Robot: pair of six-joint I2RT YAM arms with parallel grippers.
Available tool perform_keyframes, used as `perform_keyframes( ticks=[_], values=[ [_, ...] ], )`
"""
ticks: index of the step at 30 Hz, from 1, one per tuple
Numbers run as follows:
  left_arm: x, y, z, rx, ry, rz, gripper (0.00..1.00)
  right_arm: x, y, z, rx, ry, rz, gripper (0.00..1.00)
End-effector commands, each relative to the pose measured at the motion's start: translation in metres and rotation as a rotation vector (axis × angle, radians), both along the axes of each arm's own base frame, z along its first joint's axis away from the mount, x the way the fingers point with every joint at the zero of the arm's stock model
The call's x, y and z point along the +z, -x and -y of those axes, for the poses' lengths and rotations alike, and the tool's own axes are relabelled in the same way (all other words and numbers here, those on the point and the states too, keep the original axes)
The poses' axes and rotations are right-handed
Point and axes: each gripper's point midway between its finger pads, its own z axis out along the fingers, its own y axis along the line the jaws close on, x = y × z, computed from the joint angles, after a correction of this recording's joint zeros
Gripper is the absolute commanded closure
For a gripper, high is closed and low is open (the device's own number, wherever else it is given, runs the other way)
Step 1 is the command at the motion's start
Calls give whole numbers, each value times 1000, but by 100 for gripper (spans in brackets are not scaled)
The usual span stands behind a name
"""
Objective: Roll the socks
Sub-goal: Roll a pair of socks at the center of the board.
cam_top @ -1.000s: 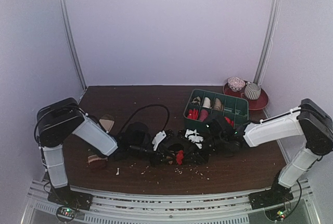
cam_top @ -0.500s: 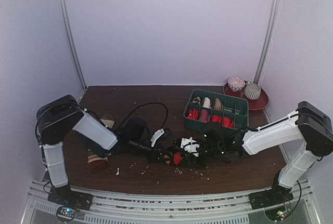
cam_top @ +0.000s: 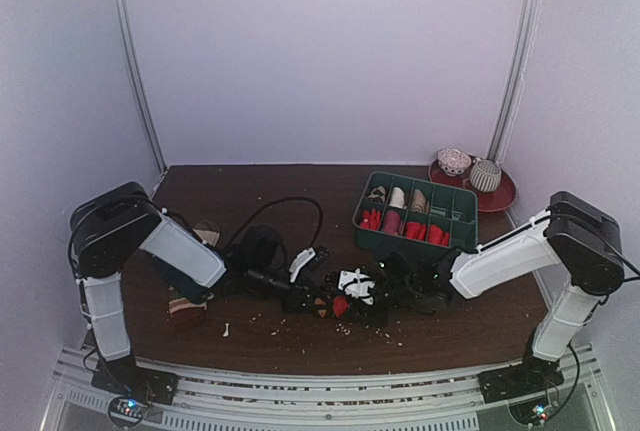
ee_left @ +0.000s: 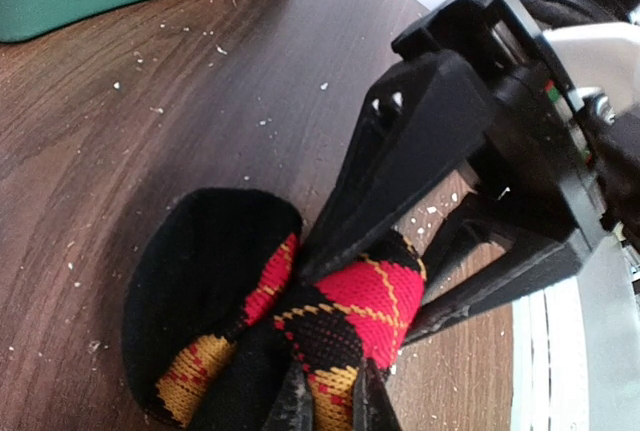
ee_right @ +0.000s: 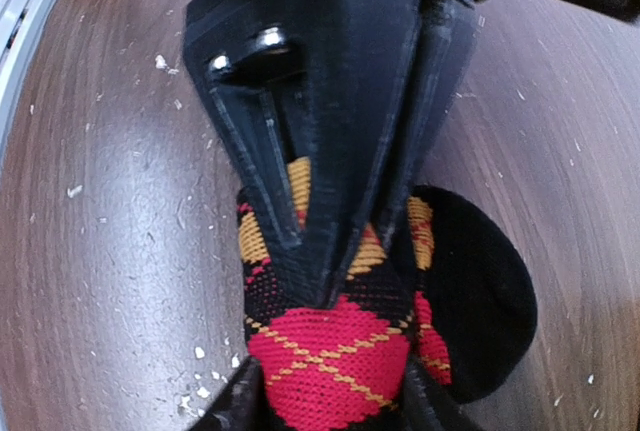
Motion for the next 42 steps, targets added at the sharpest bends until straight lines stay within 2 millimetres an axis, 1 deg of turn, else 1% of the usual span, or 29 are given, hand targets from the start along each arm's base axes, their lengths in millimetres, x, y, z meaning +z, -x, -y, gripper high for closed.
perform_keyframes(
  ticks=[1,3,5,7,8,11,14,16,18,20,22,27,31,34,35,38,41,42],
  values=[
    [-115,74,-96,42,-514,-383,100,-7,-10,-11,-34,3,-12,65],
    [-114,70,-93,46,-508,-367,100,-16,-10,-11,-45,7,-78,69],
    [-108,61,-89,64,-487,-316,100,-24,-5,-10,-50,-10,-175,74],
    [-97,47,-84,91,-452,-237,89,-35,1,-5,-59,-15,-287,76],
    [-86,39,-79,101,-420,-187,87,-40,5,-3,-66,-14,-338,77],
    [-52,18,-63,120,-311,-47,74,-55,17,4,-85,-2,-496,79],
    [-13,-2,-49,139,-193,110,68,-70,30,10,-80,48,-621,79],
    [11,-12,-45,157,-124,211,64,-76,36,14,-77,85,-685,79],
    [30,-15,-42,150,-51,298,60,-77,43,16,-72,106,-736,79],
    [39,-11,-42,128,9,355,58,-77,48,19,-74,132,-788,79],
    [43,-6,-41,100,55,388,57,-78,51,20,-76,157,-824,79],
    [37,5,-37,57,131,378,54,-83,52,23,-86,210,-855,79],
    [34,8,-34,47,166,358,52,-85,55,24,-74,235,-876,79],
    [27,7,-32,45,148,342,52,-86,55,25,-72,244,-876,79],
    [24,8,-31,36,142,331,58,-85,54,25,-69,243,-874,79],
    [13,12,-30,12,115,277,84,-83,52,23,-65,236,-865,79],
    [-2,17,-33,7,66,217,98,-79,46,16,-60,213,-847,78],
    [-7,19,-35,8,49,198,100,-78,45,14,-58,203,-843,78]
  ],
)
